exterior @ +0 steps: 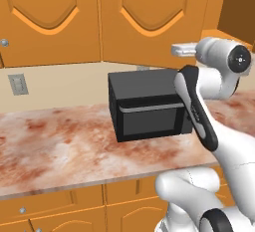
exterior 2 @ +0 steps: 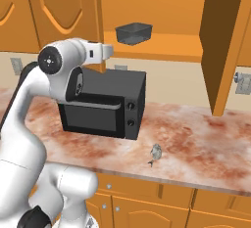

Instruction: Retrieve the tupperware from the cabinet, then place the raw meat into the tupperware to avoid contamination.

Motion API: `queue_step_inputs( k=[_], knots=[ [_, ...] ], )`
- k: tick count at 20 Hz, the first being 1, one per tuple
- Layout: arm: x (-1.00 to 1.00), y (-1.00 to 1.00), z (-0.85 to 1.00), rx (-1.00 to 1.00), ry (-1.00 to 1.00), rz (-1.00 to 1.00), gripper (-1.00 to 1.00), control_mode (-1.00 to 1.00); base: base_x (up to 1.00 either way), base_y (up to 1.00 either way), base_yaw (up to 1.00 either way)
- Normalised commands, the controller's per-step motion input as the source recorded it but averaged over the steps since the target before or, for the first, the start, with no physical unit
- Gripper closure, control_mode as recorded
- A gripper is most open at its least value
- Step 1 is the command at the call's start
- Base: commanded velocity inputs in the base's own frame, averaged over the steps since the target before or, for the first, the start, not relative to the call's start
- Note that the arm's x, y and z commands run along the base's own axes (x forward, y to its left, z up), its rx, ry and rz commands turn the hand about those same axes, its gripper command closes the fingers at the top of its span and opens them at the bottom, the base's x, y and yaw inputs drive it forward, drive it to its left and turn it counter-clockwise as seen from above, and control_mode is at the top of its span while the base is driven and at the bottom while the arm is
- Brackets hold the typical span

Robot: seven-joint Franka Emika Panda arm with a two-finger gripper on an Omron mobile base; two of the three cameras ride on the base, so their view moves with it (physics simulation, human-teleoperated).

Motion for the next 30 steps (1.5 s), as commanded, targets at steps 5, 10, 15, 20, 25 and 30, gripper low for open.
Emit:
queue_step_inputs(
  k=[5, 10, 15, 20, 25, 30],
  knots=[
    [-0.61, 0.00, -0.12, -0.03, 0.15, 0.00, 1.00, -1.00, 0.00, 0.00, 0.00],
    [-0.62, 0.00, -0.15, -0.01, 0.05, 0.00, 1.00, -1.00, 0.00, 0.00, 0.00],
    [-0.68, -0.04, -0.08, 0.00, 0.00, 0.00, 1.00, -1.00, 0.00, 0.00, 0.00],
    [-0.50, -0.29, 0.04, 0.01, -0.05, 0.00, 1.00, -1.00, 0.00, 0.00, 0.00],
    [-0.30, -0.21, 0.16, 0.00, -0.03, 0.00, -1.00, -1.00, 0.00, 0.00, 0.00],
    [-0.17, -0.07, 0.17, 0.00, -0.05, 0.00, -1.00, -1.00, 0.00, 0.00, 0.00]
  ],
)
